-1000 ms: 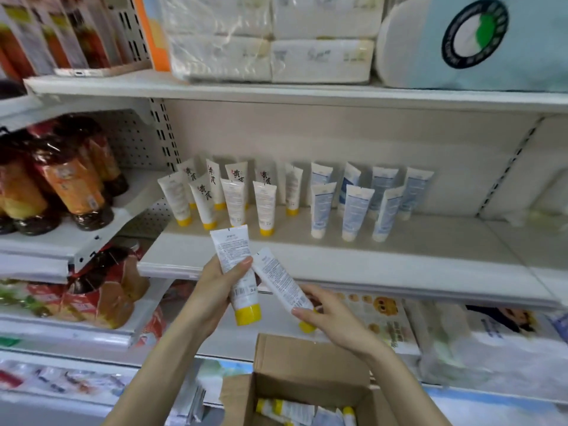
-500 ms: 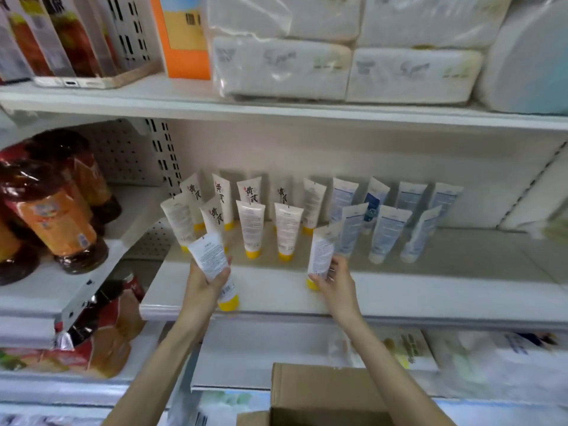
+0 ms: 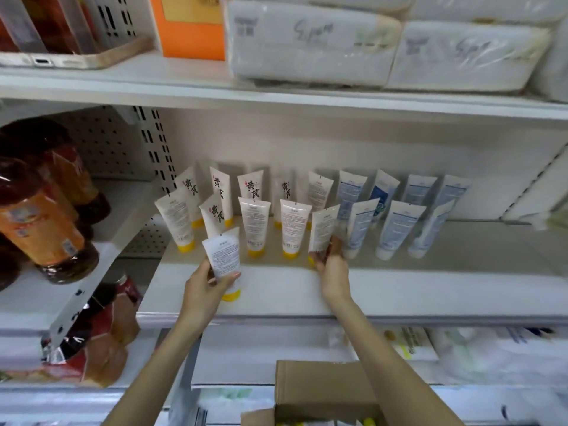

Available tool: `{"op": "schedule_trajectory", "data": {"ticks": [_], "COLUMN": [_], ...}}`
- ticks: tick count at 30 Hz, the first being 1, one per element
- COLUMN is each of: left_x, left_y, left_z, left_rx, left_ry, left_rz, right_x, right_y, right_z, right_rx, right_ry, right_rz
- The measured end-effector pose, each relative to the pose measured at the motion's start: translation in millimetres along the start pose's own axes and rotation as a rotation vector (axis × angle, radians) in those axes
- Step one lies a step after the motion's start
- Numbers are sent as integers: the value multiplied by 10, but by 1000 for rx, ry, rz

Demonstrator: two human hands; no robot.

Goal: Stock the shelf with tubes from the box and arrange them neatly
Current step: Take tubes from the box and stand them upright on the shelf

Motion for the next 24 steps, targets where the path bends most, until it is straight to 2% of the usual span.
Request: {"op": "schedule_trajectory", "data": {"ticks": [3,8,17,20,24], "left_x": [-16,-26,-117,-116,-121], "left_y": [-30,-74,-35,-69,-235], "left_z": [-33,-27,-40,-36,4], "left_rx": [10,11,-55,-33,26], "left_ry": [3,-5,-39,-32,-39], "left_rz": [85,179,227,254,262], "right_x": [31,12,58,16,-80], "right_y": [24,40,50,59,16], "right_z": [20,23,11,32,63], "right_rx": [6,-55,-33,-13,50], "right_ry": [55,14,40,33,-21], "right_rz": [157,-42,-101,-111,-254]}}
Point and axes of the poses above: each hand's wrist, its own z-axis towards the middle knuckle, its own y-axis out of the palm, x = y × z, the point moved 10 cm from there along z, towards the middle knuckle, and after that the axes turned 3 degrees about -y, right-handed, at the moved point
